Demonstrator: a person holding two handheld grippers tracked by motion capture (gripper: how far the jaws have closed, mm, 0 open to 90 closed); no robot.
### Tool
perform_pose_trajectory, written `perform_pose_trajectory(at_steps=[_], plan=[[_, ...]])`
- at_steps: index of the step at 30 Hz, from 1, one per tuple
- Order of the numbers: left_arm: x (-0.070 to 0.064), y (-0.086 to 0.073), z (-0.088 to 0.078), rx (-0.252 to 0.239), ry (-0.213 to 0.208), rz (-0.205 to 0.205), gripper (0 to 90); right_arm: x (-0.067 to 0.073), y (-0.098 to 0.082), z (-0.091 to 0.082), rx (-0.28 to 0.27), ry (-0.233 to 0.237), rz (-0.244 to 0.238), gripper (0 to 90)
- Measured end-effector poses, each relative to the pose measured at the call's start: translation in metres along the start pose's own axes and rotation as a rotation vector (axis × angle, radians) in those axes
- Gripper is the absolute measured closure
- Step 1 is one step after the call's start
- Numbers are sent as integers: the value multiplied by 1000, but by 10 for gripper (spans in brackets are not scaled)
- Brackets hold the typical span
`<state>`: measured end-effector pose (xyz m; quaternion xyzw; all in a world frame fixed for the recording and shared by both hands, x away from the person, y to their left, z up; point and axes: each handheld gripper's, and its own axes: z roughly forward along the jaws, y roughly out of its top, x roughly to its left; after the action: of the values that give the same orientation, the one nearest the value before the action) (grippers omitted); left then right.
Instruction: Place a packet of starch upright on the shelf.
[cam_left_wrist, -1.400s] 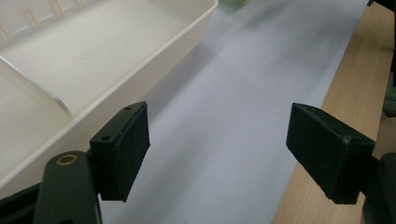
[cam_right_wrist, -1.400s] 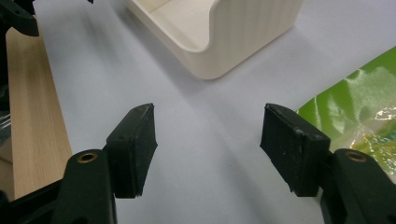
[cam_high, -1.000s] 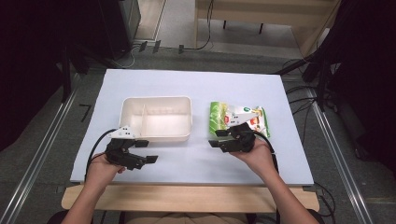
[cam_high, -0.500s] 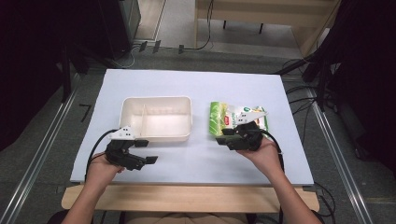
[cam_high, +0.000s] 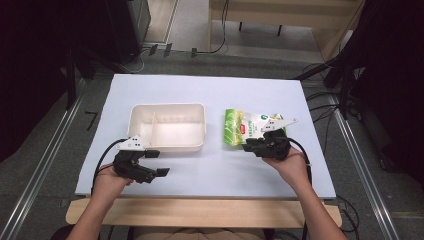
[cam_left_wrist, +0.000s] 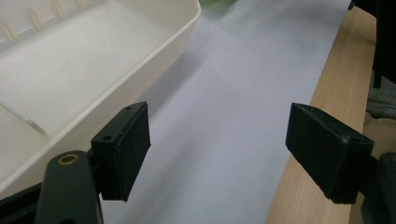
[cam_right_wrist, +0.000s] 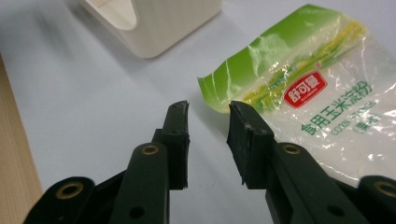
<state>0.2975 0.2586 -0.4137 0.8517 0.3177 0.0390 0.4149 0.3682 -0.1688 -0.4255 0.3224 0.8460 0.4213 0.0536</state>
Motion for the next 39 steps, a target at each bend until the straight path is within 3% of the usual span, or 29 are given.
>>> perform_pose_trajectory(at_steps=[5, 11, 16, 21, 26, 34, 39], plan=[[0, 0, 0, -9, -7, 5, 227, -9, -7, 6, 42, 7, 18, 836], [-2, 0, 1, -5, -11, 9, 227, -21, -12, 19, 96, 15, 20, 900], [-2, 1, 2, -2, -15, 13, 226, -29, -12, 29, 135, -26, 52, 900], [-2, 0, 2, 7, -12, 16, 226, -37, -11, 37, 179, -77, 52, 900], [-2, 0, 3, 9, -12, 15, 226, -41, -5, 45, 199, -93, 58, 900], [-3, -2, -1, -10, 3, 16, 227, -47, 11, 56, 206, -92, 69, 900], [-4, -3, -4, -22, 8, 11, 226, -52, 18, 60, 196, -64, 87, 900]])
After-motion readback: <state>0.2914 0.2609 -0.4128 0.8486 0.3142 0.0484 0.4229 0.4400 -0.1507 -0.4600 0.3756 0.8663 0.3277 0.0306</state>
